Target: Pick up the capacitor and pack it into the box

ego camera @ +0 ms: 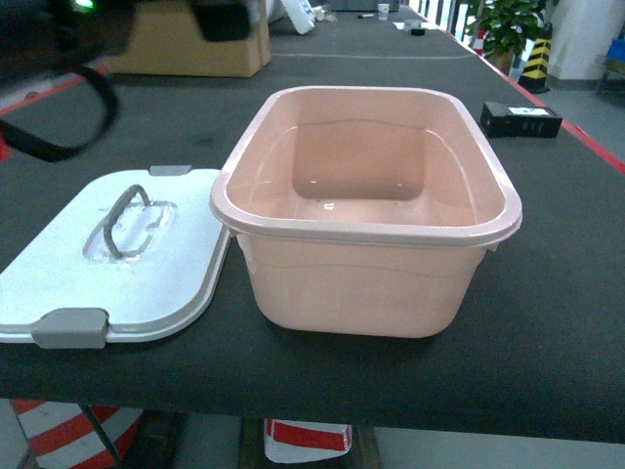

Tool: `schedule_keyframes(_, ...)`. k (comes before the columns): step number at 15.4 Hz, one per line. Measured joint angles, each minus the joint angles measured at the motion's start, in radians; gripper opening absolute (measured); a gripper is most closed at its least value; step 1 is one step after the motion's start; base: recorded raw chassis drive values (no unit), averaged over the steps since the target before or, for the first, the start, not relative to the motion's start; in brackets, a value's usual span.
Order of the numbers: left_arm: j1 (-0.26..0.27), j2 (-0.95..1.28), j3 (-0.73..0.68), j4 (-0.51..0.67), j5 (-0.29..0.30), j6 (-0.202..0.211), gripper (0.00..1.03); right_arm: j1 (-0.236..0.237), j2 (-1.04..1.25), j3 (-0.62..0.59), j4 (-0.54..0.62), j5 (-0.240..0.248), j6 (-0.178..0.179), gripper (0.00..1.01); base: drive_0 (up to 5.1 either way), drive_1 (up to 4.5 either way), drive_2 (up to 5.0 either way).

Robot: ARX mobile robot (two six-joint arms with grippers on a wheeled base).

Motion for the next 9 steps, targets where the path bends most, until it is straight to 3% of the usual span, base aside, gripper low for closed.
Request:
schedule_keyframes(3,0.162,0.078,-0.068,0.074,0.008,-0.010,0.98,0.000,0.000,0.000,0.000,0.000,0.000,0.98,0.0,0.00,0.0)
schedule_keyframes(6,0.232,0.273,-0.037,0.121,0.045,-0.014,0.98,0.000,0.000,0.000,0.000,0.000,0.000,0.98,0.0,0.00,0.0)
schedule_keyframes(9,0.266,0.463,0.099,0.101,0.082,0.031,0.98,0.000,0.000,0.000,0.000,0.000,0.000,0.98,0.0,0.00,0.0)
